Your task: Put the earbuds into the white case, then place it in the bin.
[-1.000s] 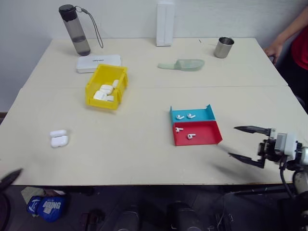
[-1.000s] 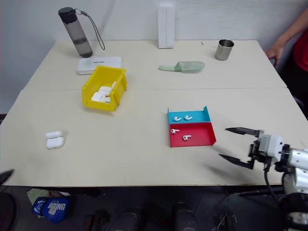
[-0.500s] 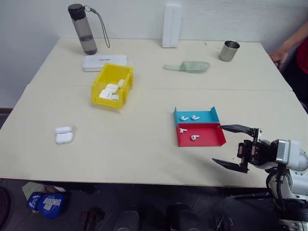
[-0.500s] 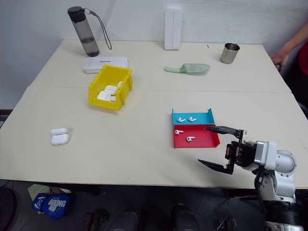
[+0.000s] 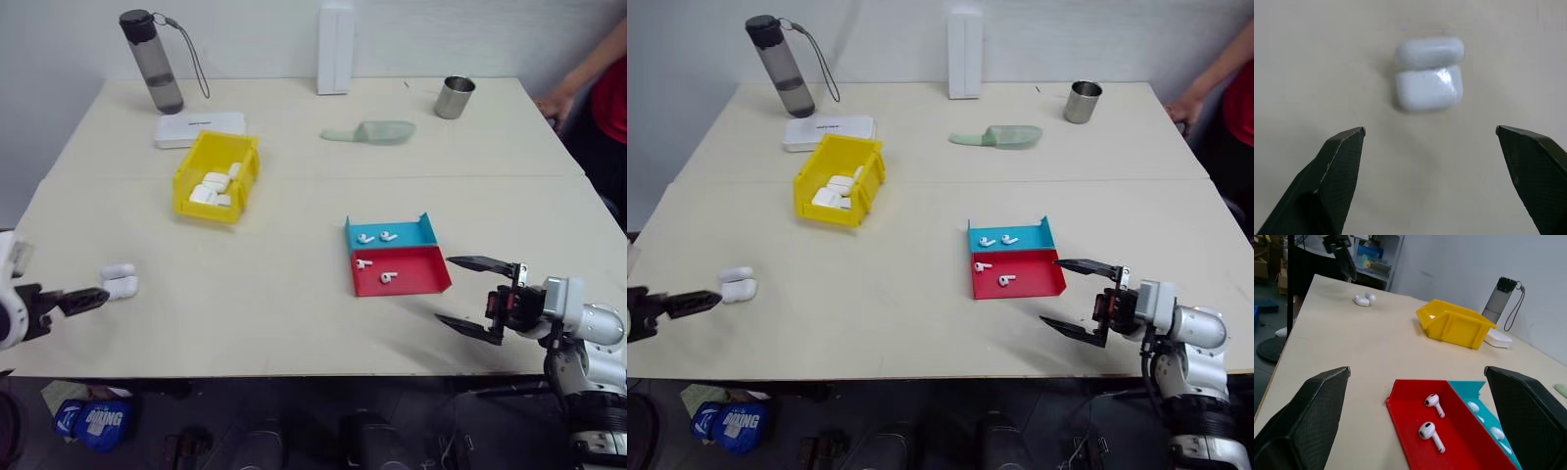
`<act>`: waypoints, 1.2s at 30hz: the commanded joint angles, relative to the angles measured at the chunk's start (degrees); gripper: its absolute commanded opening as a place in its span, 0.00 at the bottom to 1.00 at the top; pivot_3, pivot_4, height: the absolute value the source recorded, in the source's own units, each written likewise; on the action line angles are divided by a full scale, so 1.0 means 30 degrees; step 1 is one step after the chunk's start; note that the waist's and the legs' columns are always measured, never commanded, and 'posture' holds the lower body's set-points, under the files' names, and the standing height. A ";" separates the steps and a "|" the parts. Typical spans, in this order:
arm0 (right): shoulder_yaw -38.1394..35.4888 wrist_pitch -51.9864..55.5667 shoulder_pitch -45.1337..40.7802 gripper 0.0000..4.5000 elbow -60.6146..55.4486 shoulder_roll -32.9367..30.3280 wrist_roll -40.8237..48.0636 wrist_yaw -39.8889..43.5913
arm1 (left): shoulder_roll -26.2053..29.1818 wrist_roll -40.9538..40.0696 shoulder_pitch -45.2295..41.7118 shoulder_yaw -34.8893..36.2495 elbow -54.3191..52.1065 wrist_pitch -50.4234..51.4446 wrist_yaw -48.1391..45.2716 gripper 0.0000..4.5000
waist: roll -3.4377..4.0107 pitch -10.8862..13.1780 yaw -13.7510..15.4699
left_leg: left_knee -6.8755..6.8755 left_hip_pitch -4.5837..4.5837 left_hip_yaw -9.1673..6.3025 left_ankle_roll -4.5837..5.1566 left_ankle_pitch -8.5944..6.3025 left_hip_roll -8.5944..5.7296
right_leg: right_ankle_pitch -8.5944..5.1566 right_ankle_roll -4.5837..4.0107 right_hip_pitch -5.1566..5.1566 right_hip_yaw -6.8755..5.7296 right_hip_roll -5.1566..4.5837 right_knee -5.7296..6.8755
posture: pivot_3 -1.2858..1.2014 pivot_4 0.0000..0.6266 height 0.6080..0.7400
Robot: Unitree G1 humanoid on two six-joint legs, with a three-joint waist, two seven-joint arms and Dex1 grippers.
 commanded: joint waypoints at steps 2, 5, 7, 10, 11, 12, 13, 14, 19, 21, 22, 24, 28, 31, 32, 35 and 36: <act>0.0653 -0.1689 -0.0084 0.99 0.1152 -0.0524 0.0490 0.1099 | -0.0002 0.1900 -0.1218 -0.2709 0.1330 -0.0031 0.1367 1.00 | 0.0000 0.0000 -0.0131 | 0.0003 -0.0002 0.0007 -0.0002 0.0001 -0.0001 | 0.0000 0.0000 -0.0009 0.0006 0.0005 0.0002 | 0.52 0.24 1.00; 0.1078 -0.2592 0.0262 0.99 0.2128 -0.1058 0.1133 0.1099 | -0.1549 0.2886 -0.2476 -0.2633 0.1848 -0.0130 0.1853 1.00 | 0.0000 0.0001 -0.0019 | 0.0011 -0.0008 0.0001 -0.0005 0.0002 0.0002 | 0.0000 0.0000 -0.0021 0.0009 0.0009 -0.0002 | 0.52 0.24 1.00; 0.1359 -0.2985 0.0454 0.99 0.2292 -0.1320 0.1458 0.1099 | -0.2288 0.3290 -0.2856 -0.2642 0.1838 -0.0056 0.1975 1.00 | 0.0000 0.0000 0.0049 | 0.0065 -0.0015 -0.0003 -0.0006 0.0001 0.0001 | 0.0000 0.0000 -0.0009 0.0007 0.0008 0.0002 | 0.52 0.24 1.00; 0.1476 -0.3198 0.0721 0.99 0.1982 -0.1513 0.1822 0.1099 | -0.3354 0.3882 -0.3362 -0.2472 0.1942 -0.0001 0.2227 1.00 | 0.0000 0.0000 0.0104 | 0.0141 -0.0033 -0.0021 -0.0008 -0.0002 0.0001 | 0.0001 0.0003 0.0014 -0.0001 0.0008 0.0007 | 0.52 0.24 1.00; 0.1504 -0.3235 0.0829 0.99 0.1878 -0.1571 0.1900 0.1099 | -0.3655 0.4026 -0.3508 -0.2431 0.2065 0.0000 0.2296 1.00 | 0.0002 -0.0001 0.0127 | 0.0156 -0.0033 -0.0021 -0.0008 -0.0002 0.0001 | 0.0001 0.0003 0.0016 -0.0001 0.0008 0.0013 | 0.52 0.24 1.00; 0.1519 -0.3250 0.0898 0.99 0.1791 -0.1607 0.1941 0.1099 | -0.3881 0.4144 -0.3595 -0.2448 0.2117 0.0000 0.2311 1.00 | 0.0002 -0.0001 0.0148 | 0.0167 -0.0033 -0.0021 -0.0008 -0.0002 -0.0001 | 0.0002 0.0004 0.0019 0.0001 0.0006 0.0020 | 0.52 0.24 1.00; 0.1478 -0.3239 0.0978 0.99 0.1664 -0.1614 0.1954 0.1099 | -0.4104 0.4300 -0.3656 -0.2443 0.2095 0.0000 0.2345 1.00 | 0.0003 -0.0002 0.0167 | 0.0181 -0.0034 -0.0020 -0.0008 -0.0002 -0.0001 | 0.0002 0.0004 0.0021 0.0000 0.0006 0.0031 | 0.52 0.24 1.00; 0.1403 -0.3162 0.1032 0.99 0.1463 -0.1579 0.1933 0.1099 | -0.4246 0.4457 -0.3702 -0.2487 0.2084 0.0000 0.2358 1.00 | 0.0004 -0.0002 0.0171 | 0.0189 -0.0032 -0.0020 -0.0008 -0.0002 -0.0001 | 0.0002 0.0005 0.0024 0.0001 0.0006 0.0035 | 0.52 0.24 1.00; 0.1146 -0.2019 0.1115 0.99 -0.0644 -0.1209 0.1326 0.0521 | -0.4701 0.5094 -0.4261 -0.2711 0.2261 -0.0001 0.2294 1.00 | 0.0012 -0.0007 0.0245 | 0.0217 -0.0023 -0.0020 -0.0012 -0.0004 -0.0001 | 0.0002 0.0004 0.0024 0.0004 0.0006 0.0090 | 0.52 0.24 1.00; 0.1153 -0.1453 0.1116 0.99 -0.1575 -0.1099 0.0975 0.0003 | -0.4807 0.5362 -0.4543 -0.2958 0.2436 -0.0001 0.2187 1.00 | 0.0014 -0.0008 0.0435 | 0.0230 -0.0023 -0.0020 -0.0015 -0.0005 0.0000 | 0.0002 0.0005 0.0021 0.0004 0.0007 0.0105 | 0.52 0.24 1.00; 0.1165 -0.1196 0.1085 0.99 -0.1914 -0.1038 0.0797 -0.0250 | -0.4777 0.5555 -0.4615 -0.3213 0.2520 -0.0049 0.2130 1.00 | 0.0014 -0.0008 0.0492 | 0.0234 -0.0023 -0.0020 -0.0017 -0.0006 -0.0001 | 0.0002 0.0005 0.0019 0.0004 0.0007 0.0112 | 0.52 0.24 1.00; 0.1123 -0.0754 0.1046 0.99 -0.2443 -0.0911 0.0484 -0.0589 | -0.4793 0.5826 -0.4751 -0.3519 0.2688 -0.0132 0.1992 1.00 | 0.0015 -0.0009 0.0565 | 0.0236 -0.0023 -0.0020 -0.0018 -0.0007 -0.0003 | 0.0002 0.0005 0.0019 0.0008 0.0006 0.0111 | 0.52 0.24 1.00; 0.1013 -0.0165 0.0891 0.99 -0.2928 -0.0643 -0.0008 -0.0965 | -0.4672 0.6188 -0.5029 -0.3882 0.3146 -0.0262 0.1608 1.00 | 0.0028 -0.0016 0.0617 | 0.0235 -0.0023 -0.0028 -0.0018 -0.0007 -0.0009 | 0.0002 0.0004 0.0020 0.0004 0.0003 0.0112 | 0.52 0.24 1.00; 0.0895 0.0059 0.0790 0.99 -0.3026 -0.0456 -0.0289 -0.1064 | -0.4510 0.6291 -0.4982 -0.4324 0.3212 -0.0326 0.1171 1.00 | 0.0041 -0.0024 0.0588 | 0.0234 -0.0021 -0.0029 -0.0018 -0.0007 -0.0009 | 0.0002 0.0005 0.0019 0.0004 0.0003 0.0118 | 0.52 0.24 1.00; 0.0866 0.0119 0.0765 0.99 -0.3058 -0.0403 -0.0369 -0.1097 | -0.4429 0.6375 -0.4925 -0.4503 0.3233 -0.0481 0.1050 1.00 | 0.0042 -0.0024 0.0593 | 0.0234 -0.0022 -0.0029 -0.0018 -0.0007 -0.0009 | 0.0002 0.0004 0.0019 0.0004 0.0004 0.0119 | 0.52 0.24 1.00; 0.0802 0.0291 0.0741 1.00 -0.3203 -0.0299 -0.0566 -0.1243 | -0.4283 0.6537 -0.4847 -0.4859 0.3431 -0.1001 0.0595 0.88 | 0.0051 -0.0030 0.0603 | 0.0236 -0.0021 -0.0029 -0.0018 -0.0007 -0.0009 | 0.0002 0.0004 0.0020 0.0004 0.0003 0.0118 | 0.52 0.24 1.00; 0.0773 0.0351 0.0746 1.00 -0.3268 -0.0281 -0.0613 -0.1293 | -0.4270 0.6566 -0.4838 -0.4935 0.3470 -0.1122 0.0468 0.81 | 0.0051 -0.0030 0.0604 | 0.0236 -0.0022 -0.0031 -0.0018 -0.0007 -0.0009 | 0.0002 0.0005 0.0020 0.0002 0.0003 0.0118 | 0.52 0.24 1.00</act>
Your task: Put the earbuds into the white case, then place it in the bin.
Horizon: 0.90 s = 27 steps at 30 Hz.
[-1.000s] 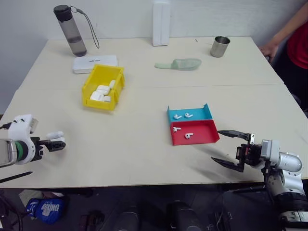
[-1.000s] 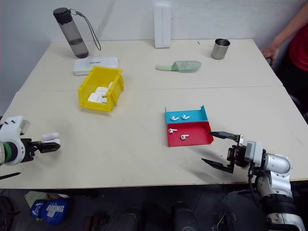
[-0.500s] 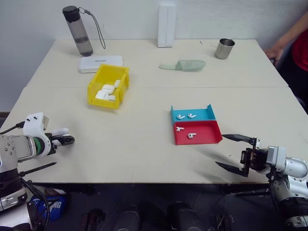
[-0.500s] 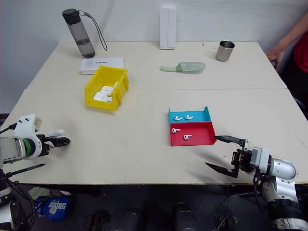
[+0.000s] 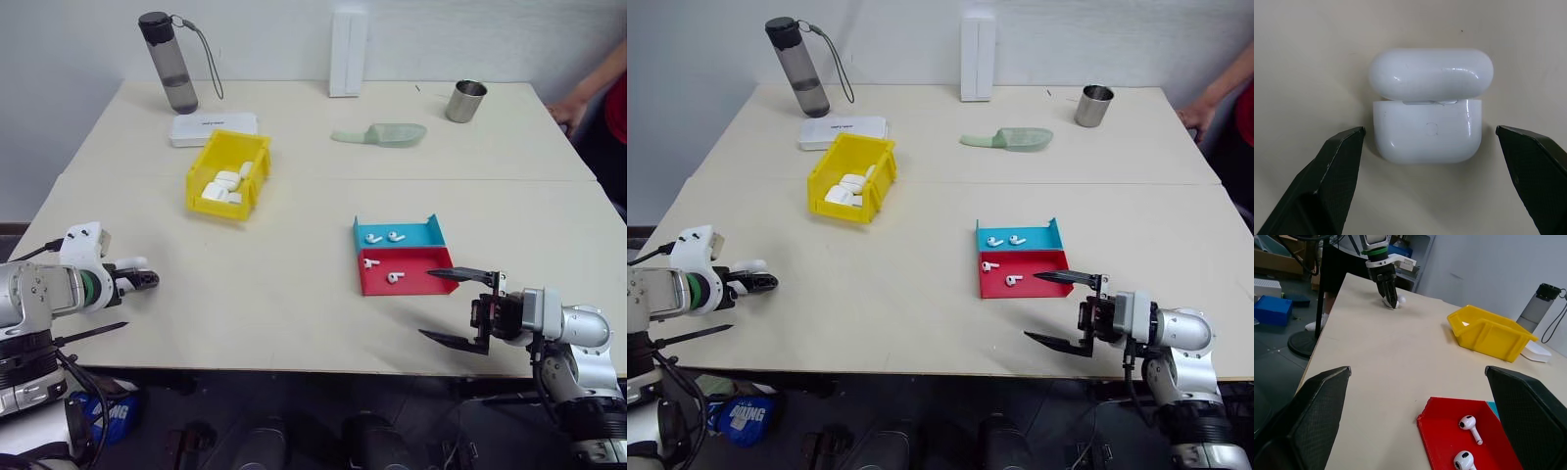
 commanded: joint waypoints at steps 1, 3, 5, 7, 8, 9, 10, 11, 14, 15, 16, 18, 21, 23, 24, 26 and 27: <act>-0.0688 0.0187 -0.0102 1.00 -0.0671 0.0077 -0.0040 -0.0158 | 0.0145 0.0149 0.0185 -0.0428 0.0462 -0.0586 -0.0750 0.75 | 0.0000 0.0000 0.0010 | 0.0000 0.0000 0.0000 0.0000 0.0000 0.0000 | 0.0000 0.0000 0.0000 0.0000 0.0000 0.0000 | 0.52 0.24 1.00; -0.0741 0.0309 -0.0062 1.00 -0.0833 0.0093 -0.0121 -0.0253 | 0.0214 0.0170 0.0343 -0.0610 0.0450 -0.1230 -0.1095 0.62 | 0.0000 0.0000 0.0063 | 0.0000 -0.0001 -0.0001 0.0001 0.0000 -0.0004 | 0.0000 0.0000 0.0001 0.0001 -0.0001 -0.0002 | 0.52 0.24 1.00; -0.0763 0.0429 0.0018 1.00 -0.1030 0.0072 -0.0196 -0.0354 | 0.0346 0.0073 0.0703 -0.0733 0.0130 -0.1939 -0.1605 0.61 | 0.0002 -0.0001 0.0116 | 0.0000 -0.0001 -0.0002 0.0001 0.0000 -0.0007 | 0.0000 0.0000 0.0001 0.0002 -0.0005 -0.0004 | 0.52 0.24 1.00; -0.0807 0.0549 0.0110 1.00 -0.1190 0.0044 -0.0261 -0.0463 | 0.0524 -0.0047 0.1144 -0.0652 -0.0257 -0.2403 -0.2084 0.61 | 0.0006 -0.0003 0.0154 | -0.0001 0.0000 -0.0001 0.0000 0.0000 -0.0006 | 0.0000 0.0000 0.0001 0.0002 -0.0005 -0.0006 | 0.52 0.24 1.00; -0.0838 0.0604 0.0170 1.00 -0.1269 0.0025 -0.0299 -0.0513 | 0.0713 -0.0128 0.1578 -0.0624 -0.0563 -0.3060 -0.2550 0.61 | 0.0006 -0.0003 0.0186 | -0.0002 0.0000 -0.0002 0.0000 0.0000 -0.0006 | 0.0000 0.0000 0.0001 0.0002 -0.0005 -0.0006 | 0.52 0.24 1.00; -0.0878 0.0653 0.0234 1.00 -0.1331 0.0010 -0.0340 -0.0567 | 0.0808 -0.0212 0.1968 -0.0451 -0.0831 -0.3709 -0.2976 0.61 | 0.0006 -0.0003 0.0185 | -0.0002 -0.0001 -0.0002 0.0001 0.0000 -0.0005 | 0.0000 -0.0001 0.0001 0.0002 -0.0005 -0.0010 | 0.52 0.24 1.00; -0.0921 0.0700 0.0312 1.00 -0.1399 -0.0009 -0.0372 -0.0628 | 0.0923 -0.0297 0.2310 -0.0234 -0.1021 -0.3924 -0.3268 0.61 | 0.0005 -0.0003 0.0220 | -0.0005 -0.0003 -0.0001 0.0001 -0.0001 -0.0006 | 0.0000 -0.0001 0.0001 0.0005 -0.0005 -0.0019 | 0.52 0.24 1.00; -0.0987 0.0726 0.0401 1.00 -0.1456 -0.0039 -0.0402 -0.0669 | 0.1058 -0.0378 0.2936 -0.0060 -0.1430 -0.5198 -0.4014 0.61 | 0.0005 -0.0002 0.0239 | -0.0007 -0.0005 -0.0002 0.0004 -0.0002 -0.0006 | 0.0000 -0.0001 0.0001 0.0004 -0.0006 -0.0023 | 0.52 0.24 1.00; -0.1416 0.0973 0.0725 1.00 -0.1520 -0.0257 -0.0598 -0.0983 | 0.1063 -0.1092 0.4571 0.0895 -0.2675 -0.9030 -0.6627 0.61 | -0.0004 0.0003 0.0270 | -0.0035 -0.0021 -0.0003 0.0007 -0.0004 -0.0003 | 0.0000 -0.0001 0.0000 0.0001 -0.0006 -0.0086 | 0.52 0.24 1.00; -0.1565 0.1283 0.0899 1.00 -0.1613 -0.0560 -0.0721 -0.1063 | 0.1071 -0.1440 0.5416 0.1254 -0.3294 -1.0827 -0.8145 0.61 | -0.0011 0.0008 0.0259 | -0.0034 -0.0029 -0.0006 0.0009 -0.0006 0.0001 | 0.0000 -0.0001 0.0000 -0.0007 -0.0005 -0.0102 | 0.52 0.24 1.00; -0.1709 0.2347 0.1114 1.00 -0.1905 -0.1109 -0.0698 -0.1357 | 0.0937 -0.1861 0.6479 0.1622 -0.4098 -1.3215 -1.0243 0.61 | -0.0012 0.0009 0.0262 | -0.0033 -0.0046 -0.0005 0.0009 -0.0006 0.0004 | 0.0000 -0.0001 -0.0005 -0.0008 -0.0004 -0.0124 | 0.52 0.24 1.00; -0.1858 0.5354 0.1508 1.00 -0.2978 -0.2283 -0.0357 -0.2494 | 0.0248 -0.2825 0.8386 0.2268 -0.5475 -1.7243 -1.3921 0.61 | 0.0009 0.0018 0.0274 | -0.0031 -0.0059 0.0002 0.0024 -0.0017 0.0003 | 0.0000 -0.0002 -0.0004 -0.0003 -0.0016 -0.0160 | 0.52 0.24 1.00; -0.1421 0.7565 0.1414 1.00 -0.4151 -0.3549 -0.0419 -0.2422 | -0.1673 -0.4877 0.9489 0.2465 -0.6980 -1.9531 -1.5901 0.61 | 0.0022 0.0014 0.0283 | -0.0031 -0.0063 0.0017 0.0038 -0.0028 0.0003 | -0.0001 -0.0003 0.0010 -0.0004 -0.0026 -0.0212 | 0.52 0.24 1.00; -0.1289 0.8488 0.1353 1.00 -0.4621 -0.4150 -0.1136 -0.2903 | -0.2802 -0.5624 0.9599 0.1423 -0.7781 -2.0865 -1.6989 0.61 | 0.0013 0.0018 0.0306 | -0.0021 -0.0058 0.0012 0.0040 -0.0028 0.0012 | -0.0001 -0.0003 0.0032 -0.0016 -0.0021 -0.0217 | 0.52 0.24 1.00; -0.1302 0.8732 0.1365 1.00 -0.4709 -0.4386 -0.1668 -0.3219 | -0.3029 -0.5693 0.9644 0.0822 -0.8015 -2.1270 -1.7473 0.61 | 0.0011 0.0019 0.0306 | -0.0012 -0.0058 0.0008 0.0039 -0.0027 0.0025 | -0.0001 -0.0004 0.0040 -0.0026 -0.0005 -0.0216 | 0.52 0.24 1.00; -0.1639 0.9247 0.1519 1.00 -0.4584 -0.4970 -0.2404 -0.3592 | -0.3827 -0.5500 0.9511 -0.0545 -0.8594 -2.2313 -1.7710 0.61 | 0.0016 0.0017 0.0355 | -0.0006 -0.0058 0.0011 0.0042 -0.0028 0.0021 | -0.0001 -0.0004 0.0048 -0.0021 0.0001 -0.0213 | 0.52 0.24 1.00; -0.2142 0.9016 0.1809 1.00 -0.4265 -0.5254 -0.2479 -0.3308 | -0.4058 -0.5217 0.9492 -0.1421 -0.8820 -2.2888 -1.8015 0.61 | 0.0016 0.0017 0.0395 | -0.0008 -0.0058 0.0013 0.0050 -0.0033 0.0013 | 0.0000 -0.0003 0.0049 -0.0012 -0.0001 -0.0213 | 0.52 0.24 1.00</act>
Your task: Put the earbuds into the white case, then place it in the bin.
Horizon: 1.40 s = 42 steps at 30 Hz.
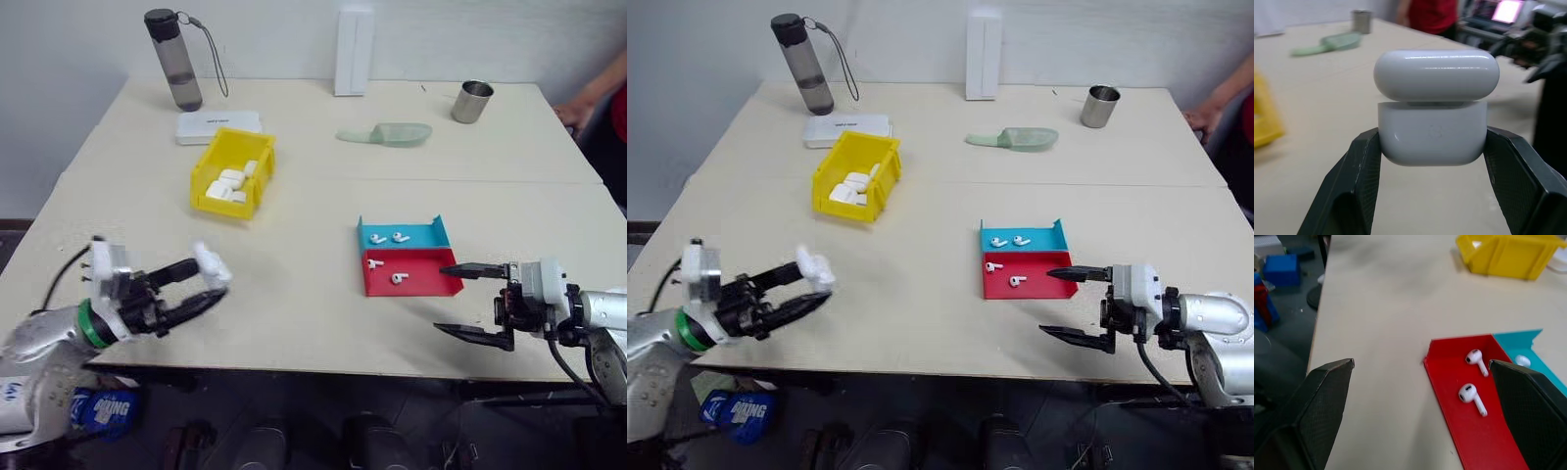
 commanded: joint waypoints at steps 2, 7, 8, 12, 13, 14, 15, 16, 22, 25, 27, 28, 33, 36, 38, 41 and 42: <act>-0.1942 -0.0668 0.1044 1.00 0.0793 -0.1172 -0.0674 0.0499 | -0.1110 0.0570 -0.0143 -0.2898 -0.1250 -0.3141 -0.1343 0.61 | -0.0003 0.0001 0.0086 | 0.0001 -0.0002 0.0003 0.0033 -0.0019 -0.0009 | 0.0004 0.0008 0.0000 0.0007 -0.0004 -0.0002 | 0.52 0.24 1.00; -0.3806 -0.3042 0.3016 1.00 0.2977 -0.1560 -0.1698 0.1204 | -0.2863 0.1990 0.0485 -0.4856 -0.0879 -0.6233 -0.0818 0.61 | -0.0013 0.0007 0.0035 | -0.0007 -0.0010 0.0019 0.0067 -0.0042 -0.0015 | 0.0015 0.0029 0.0002 0.0010 -0.0001 -0.0025 | 0.52 0.24 1.00; -0.3963 -0.3247 0.3087 1.00 0.3236 -0.1471 -0.1816 0.1062 | -0.2980 0.2089 0.0652 -0.5162 -0.0784 -0.6453 -0.0831 0.61 | -0.0014 0.0008 -0.0006 | -0.0007 0.0000 0.0026 0.0067 -0.0042 -0.0014 | 0.0015 0.0029 0.0010 0.0011 0.0002 -0.0020 | 0.52 0.24 1.00; -0.4041 -0.3728 0.2648 1.00 0.3916 -0.1131 -0.2147 0.0359 | -0.3517 0.2682 0.0823 -0.6379 -0.0219 -0.7669 -0.0722 0.61 | -0.0013 0.0008 -0.0321 | -0.0001 0.0034 0.0090 0.0061 -0.0019 0.0003 | 0.0015 0.0028 0.0025 0.0052 0.0028 -0.0011 | 0.52 0.24 1.00; -0.3949 -0.3575 0.2626 1.00 0.3773 -0.1143 -0.2073 0.0380 | -0.3586 0.2646 0.0830 -0.6505 -0.0175 -0.7756 -0.0577 0.61 | -0.0014 0.0009 -0.0378 | 0.0001 0.0044 0.0089 0.0062 -0.0011 0.0003 | 0.0014 0.0027 0.0038 0.0052 0.0028 -0.0011 | 0.52 0.24 1.00; -0.3762 -0.3171 0.2607 1.00 0.3432 -0.1274 -0.2082 0.0354 | -0.3628 0.2621 0.0862 -0.6600 -0.0155 -0.7823 -0.0444 0.61 | -0.0014 0.0009 -0.0397 | 0.0002 0.0044 0.0088 0.0062 -0.0005 0.0003 | 0.0014 0.0027 0.0043 0.0055 0.0029 -0.0010 | 0.52 0.24 1.00; -0.3418 -0.2177 0.2543 1.00 0.2888 -0.1602 -0.2125 0.0258 | -0.3664 0.2587 0.0909 -0.6678 -0.0116 -0.7934 -0.0347 0.61 | -0.0013 0.0009 -0.0405 | 0.0002 0.0047 0.0086 0.0062 -0.0005 0.0004 | 0.0014 0.0027 0.0046 0.0056 0.0029 -0.0007 | 0.52 0.24 1.00; -0.3064 -0.0913 0.2355 1.00 0.2239 -0.1884 -0.2128 -0.0085 | -0.3626 0.2482 0.1011 -0.6760 -0.0113 -0.7936 -0.0344 0.61 | -0.0012 0.0008 -0.0423 | 0.0002 0.0048 0.0086 0.0063 -0.0006 0.0004 | 0.0014 0.0027 0.0046 0.0059 0.0029 -0.0004 | 0.52 0.24 1.00; 0.0444 0.6579 -0.1523 1.00 -0.2211 -0.3268 -0.2394 -0.1645 | -0.3416 0.2760 0.1705 -0.7261 0.0301 -0.9213 -0.0849 0.61 | 0.0001 0.0003 -0.0438 | -0.0001 0.0045 0.0087 0.0058 -0.0005 0.0010 | 0.0014 0.0027 0.0014 0.0072 0.0028 0.0007 | 0.52 0.24 1.00; 0.2731 0.9239 -0.3852 1.00 -0.3516 -0.4040 -0.3764 -0.1875 | -0.3352 0.2767 0.1717 -0.7432 0.0424 -0.9572 -0.0728 0.61 | -0.0002 0.0006 -0.0206 | 0.0003 0.0020 0.0029 0.0052 -0.0004 0.0005 | 0.0014 0.0027 0.0009 0.0043 0.0023 -0.0005 | 0.52 0.24 1.00; 0.4435 1.0609 -0.5625 1.00 -0.3859 -0.4252 -0.4946 -0.2007 | -0.3378 0.2790 0.1764 -0.7557 0.0546 -0.9760 -0.0679 0.61 | -0.0001 0.0006 -0.0021 | 0.0001 -0.0006 0.0024 0.0057 -0.0011 -0.0008 | 0.0014 0.0027 -0.0014 0.0045 0.0007 -0.0032 | 0.52 0.24 1.00; 0.5215 1.0949 -0.6527 1.00 -0.3774 -0.4121 -0.5596 -0.2120 | -0.3388 0.2833 0.1801 -0.7646 0.0622 -0.9868 -0.0679 0.61 | -0.0002 0.0006 -0.0003 | -0.0001 -0.0016 0.0023 0.0060 -0.0018 -0.0007 | 0.0015 0.0027 -0.0020 0.0043 0.0007 -0.0050 | 0.52 0.24 1.00; 0.8047 1.0924 -0.9950 1.00 -0.2638 -0.2854 -0.8062 -0.2174 | -0.3343 0.2948 0.1725 -0.7914 0.0985 -1.0230 -0.0676 0.61 | -0.0002 0.0007 0.0012 | -0.0018 -0.0056 0.0014 0.0061 -0.0023 -0.0011 | 0.0015 0.0028 -0.0048 0.0032 0.0006 -0.0088 | 0.52 0.24 1.00; 0.9302 1.0397 -1.1070 1.00 -0.2047 -0.2178 -0.9096 -0.1679 | -0.3374 0.2903 0.1673 -0.8036 0.1073 -1.0330 -0.0532 0.61 | -0.0004 0.0007 -0.0016 | -0.0021 -0.0056 0.0016 0.0061 -0.0022 -0.0011 | 0.0015 0.0028 -0.0054 0.0027 0.0006 -0.0083 | 0.52 0.24 1.00; 0.9764 0.9996 -1.1526 1.00 -0.1772 -0.1680 -0.9500 -0.1484 | -0.3337 0.2879 0.1659 -0.8119 0.1088 -1.0355 -0.0518 0.61 | -0.0003 0.0007 -0.0019 | -0.0020 -0.0057 0.0016 0.0061 -0.0023 -0.0011 | 0.0015 0.0028 -0.0056 0.0027 0.0006 -0.0079 | 0.52 0.24 1.00; 1.0325 0.9713 -1.2118 1.00 -0.1587 -0.1047 -0.9999 -0.1099 | -0.3264 0.2855 0.1574 -0.8136 0.1100 -1.0348 -0.0460 0.61 | -0.0003 0.0007 -0.0036 | -0.0019 -0.0057 0.0016 0.0060 -0.0022 -0.0011 | 0.0015 0.0029 -0.0059 0.0026 0.0006 -0.0074 | 0.52 0.24 1.00; 1.0456 0.9650 -1.2224 1.00 -0.1575 -0.0939 -1.0117 -0.0941 | -0.3268 0.2844 0.1552 -0.8126 0.1071 -1.0324 -0.0380 0.61 | -0.0003 0.0007 -0.0037 | -0.0019 -0.0057 0.0015 0.0059 -0.0022 -0.0010 | 0.0015 0.0028 -0.0059 0.0023 0.0006 -0.0072 | 0.52 0.24 1.00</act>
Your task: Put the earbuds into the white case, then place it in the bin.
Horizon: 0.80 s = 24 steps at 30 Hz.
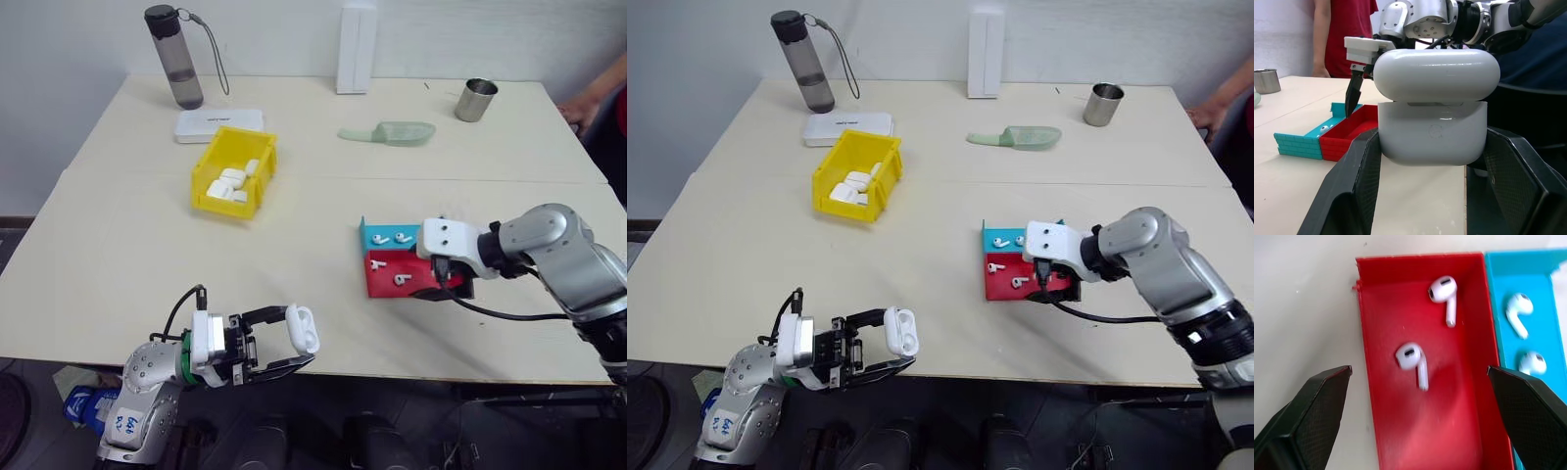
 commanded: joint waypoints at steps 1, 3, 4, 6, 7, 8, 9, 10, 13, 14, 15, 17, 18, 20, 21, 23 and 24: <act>0.0125 -0.0551 -0.0633 1.00 -0.0112 0.0269 -0.0534 0.0550 | 0.0135 -0.0148 -0.0054 -0.0013 -0.0406 -0.0161 0.0279 0.61 | 0.0000 0.0000 -0.0002 | 0.0000 0.0000 -0.0001 0.0000 0.0000 0.0000 | 0.0000 0.0000 0.0000 -0.0001 0.0000 0.0001 | 0.52 0.24 1.00; 0.0275 -0.0858 -0.0657 1.00 0.0026 0.0385 -0.0814 0.0782 | 0.0121 -0.0115 -0.0047 -0.0074 -0.0495 -0.0141 0.0426 0.61 | 0.0000 0.0000 0.0019 | 0.0002 0.0000 -0.0001 0.0001 0.0000 -0.0001 | 0.0000 0.0000 0.0000 -0.0002 0.0000 0.0003 | 0.52 0.24 1.00; 0.0349 -0.1226 -0.0631 1.00 0.0197 0.0444 -0.0985 0.0837 | 0.0103 -0.0087 -0.0015 -0.0122 -0.0570 -0.0135 0.0516 0.61 | 0.0000 0.0000 0.0025 | 0.0002 0.0000 -0.0002 0.0000 0.0000 -0.0001 | 0.0000 0.0001 0.0000 -0.0002 0.0000 0.0003 | 0.52 0.24 1.00; 0.0599 -0.1998 -0.0590 1.00 0.0610 0.0526 -0.1516 0.0855 | 0.0108 -0.0063 0.0152 -0.0206 -0.0794 -0.0128 0.0693 0.61 | -0.0001 0.0000 0.0008 | 0.0002 0.0000 -0.0002 0.0001 -0.0001 -0.0002 | 0.0000 0.0001 0.0001 -0.0001 -0.0001 0.0002 | 0.52 0.24 1.00; 0.0644 -0.2171 -0.0598 1.00 0.0786 0.0654 -0.1657 0.0831 | 0.0146 -0.0081 0.0250 -0.0230 -0.0911 -0.0111 0.0766 0.61 | -0.0001 0.0000 -0.0002 | 0.0003 0.0000 -0.0001 0.0001 0.0000 -0.0002 | 0.0000 0.0001 0.0001 0.0000 -0.0001 0.0003 | 0.52 0.24 1.00; 0.0690 -0.2100 -0.0635 1.00 0.0885 0.0775 -0.1686 0.0928 | 0.0185 -0.0098 0.0319 -0.0243 -0.0987 -0.0090 0.0832 0.61 | 0.0000 0.0000 -0.0007 | 0.0002 0.0000 -0.0001 0.0001 0.0000 -0.0002 | 0.0000 0.0001 0.0000 -0.0001 0.0000 0.0003 | 0.52 0.24 1.00; 0.0720 -0.2128 -0.0671 1.00 0.0961 0.0870 -0.1723 0.1060 | 0.0219 -0.0110 0.0379 -0.0243 -0.1045 -0.0077 0.0883 0.61 | 0.0000 0.0000 -0.0009 | 0.0002 0.0000 -0.0001 0.0000 0.0000 -0.0001 | 0.0000 0.0001 0.0000 -0.0002 0.0000 0.0005 | 0.52 0.24 1.00; 0.0728 -0.2208 -0.0722 1.00 0.1070 0.0998 -0.1797 0.1118 | 0.0259 -0.0122 0.0399 -0.0227 -0.1057 -0.0058 0.0916 0.61 | 0.0000 0.0000 -0.0030 | 0.0002 0.0001 -0.0002 -0.0001 0.0001 0.0000 | 0.0000 0.0001 -0.0001 -0.0002 0.0000 0.0008 | 0.52 0.24 1.00; 0.0686 -0.2518 -0.0796 0.87 0.1362 0.1302 -0.2014 0.1208 | 0.0351 -0.0130 0.0380 -0.0209 -0.1116 0.0014 0.1038 0.61 | 0.0000 0.0000 -0.0127 | 0.0003 0.0001 -0.0002 -0.0004 0.0002 0.0001 | 0.0000 0.0001 -0.0005 -0.0004 0.0001 0.0019 | 0.52 0.24 1.00; 0.0662 -0.2571 -0.0815 0.80 0.1445 0.1375 -0.2063 0.1263 | 0.0372 -0.0139 0.0342 -0.0214 -0.1125 0.0042 0.1081 0.61 | 0.0000 0.0000 -0.0154 | 0.0003 0.0001 -0.0002 -0.0004 0.0002 0.0000 | 0.0000 0.0001 -0.0005 -0.0004 0.0001 0.0019 | 0.52 0.24 1.00; 0.0741 -0.2654 -0.0902 0.72 0.1596 0.1570 -0.2221 0.1214 | 0.0397 -0.0144 0.0321 -0.0212 -0.1143 0.0068 0.1140 0.61 | -0.0001 0.0000 -0.0175 | 0.0004 0.0001 -0.0002 -0.0004 0.0002 0.0000 | 0.0000 0.0001 -0.0005 -0.0003 0.0000 0.0019 | 0.52 0.24 1.00; 0.0959 -0.2629 -0.1222 0.65 0.1917 0.2071 -0.2526 0.1183 | 0.0472 -0.0174 0.0311 -0.0219 -0.1190 0.0117 0.1231 0.61 | 0.0000 0.0000 -0.0269 | 0.0008 0.0001 -0.0002 -0.0004 0.0002 0.0000 | 0.0000 0.0001 -0.0004 -0.0001 0.0000 0.0019 | 0.52 0.24 1.00; 0.1015 -0.2616 -0.1352 0.65 0.2046 0.2269 -0.2640 0.1199 | 0.0506 -0.0186 0.0309 -0.0228 -0.1206 0.0132 0.1269 0.61 | 0.0000 0.0000 -0.0352 | 0.0008 0.0001 -0.0002 -0.0004 0.0003 -0.0001 | 0.0000 0.0001 -0.0004 -0.0001 0.0000 0.0021 | 0.52 0.24 1.00; 0.1128 -0.2588 -0.1573 0.65 0.2240 0.2535 -0.2830 0.1384 | 0.0568 -0.0214 0.0322 -0.0248 -0.1218 0.0168 0.1340 0.61 | 0.0000 0.0000 -0.0433 | 0.0007 0.0001 -0.0002 -0.0005 0.0003 0.0000 | 0.0000 0.0001 -0.0005 -0.0002 0.0000 0.0026 | 0.52 0.24 1.00; 0.1168 -0.2617 -0.1633 0.65 0.2316 0.2603 -0.2907 0.1449 | 0.0585 -0.0220 0.0334 -0.0258 -0.1225 0.0180 0.1364 0.61 | 0.0000 0.0000 -0.0430 | 0.0007 0.0002 -0.0003 -0.0006 0.0003 0.0001 | 0.0000 0.0001 -0.0009 -0.0004 0.0000 0.0033 | 0.52 0.24 1.00; 0.1232 -0.2594 -0.1705 0.65 0.2484 0.2705 -0.2994 0.1612 | 0.0598 -0.0206 0.0361 -0.0298 -0.1258 0.0216 0.1412 0.61 | 0.0000 0.0000 -0.0426 | 0.0006 0.0002 -0.0004 -0.0006 0.0003 0.0000 | 0.0000 0.0001 -0.0010 -0.0004 0.0000 0.0035 | 0.52 0.24 1.00; 0.1234 -0.2643 -0.1723 0.65 0.2560 0.2751 -0.3058 0.1619 | 0.0607 -0.0203 0.0358 -0.0312 -0.1267 0.0233 0.1425 0.61 | 0.0000 0.0000 -0.0409 | 0.0006 0.0002 -0.0004 -0.0005 0.0003 -0.0001 | 0.0000 0.0001 -0.0010 -0.0003 -0.0001 0.0032 | 0.52 0.24 1.00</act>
